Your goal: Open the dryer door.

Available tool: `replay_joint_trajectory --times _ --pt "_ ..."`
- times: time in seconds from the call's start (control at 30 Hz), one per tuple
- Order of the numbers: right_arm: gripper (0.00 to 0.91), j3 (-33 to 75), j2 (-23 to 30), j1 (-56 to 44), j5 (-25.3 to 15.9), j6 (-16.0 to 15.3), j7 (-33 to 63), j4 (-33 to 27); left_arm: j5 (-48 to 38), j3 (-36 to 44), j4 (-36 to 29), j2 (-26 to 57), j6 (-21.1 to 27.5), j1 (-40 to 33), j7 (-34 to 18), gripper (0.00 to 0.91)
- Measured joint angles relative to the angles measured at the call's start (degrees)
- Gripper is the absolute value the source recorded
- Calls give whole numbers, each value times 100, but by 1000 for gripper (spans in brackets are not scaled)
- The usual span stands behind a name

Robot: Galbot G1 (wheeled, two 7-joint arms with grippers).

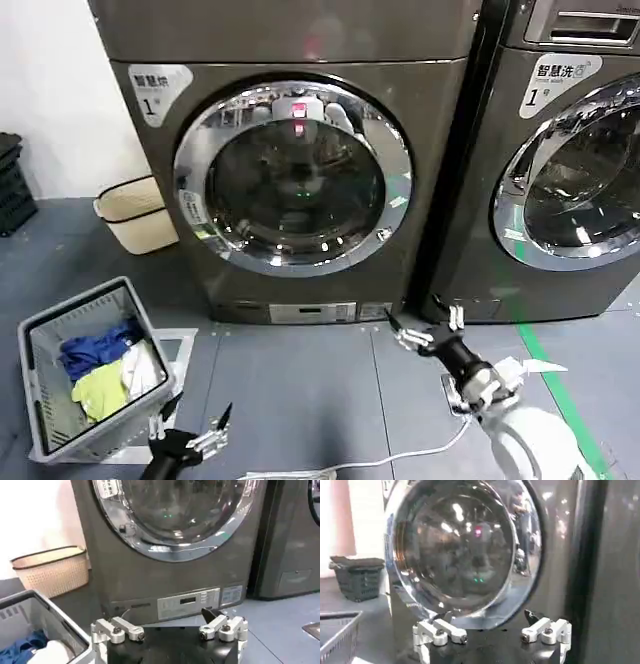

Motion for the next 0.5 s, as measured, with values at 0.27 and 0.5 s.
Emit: replay_joint_trajectory --times 0.27,0.5 --pt "907 -876 32 1103 402 -73 5 -428 30 -7 -42 -37 2 45 4 907" --pt "907 -1502 154 1848 776 -97 11 -769 55 -51 -80 -71 0 81 4 907"
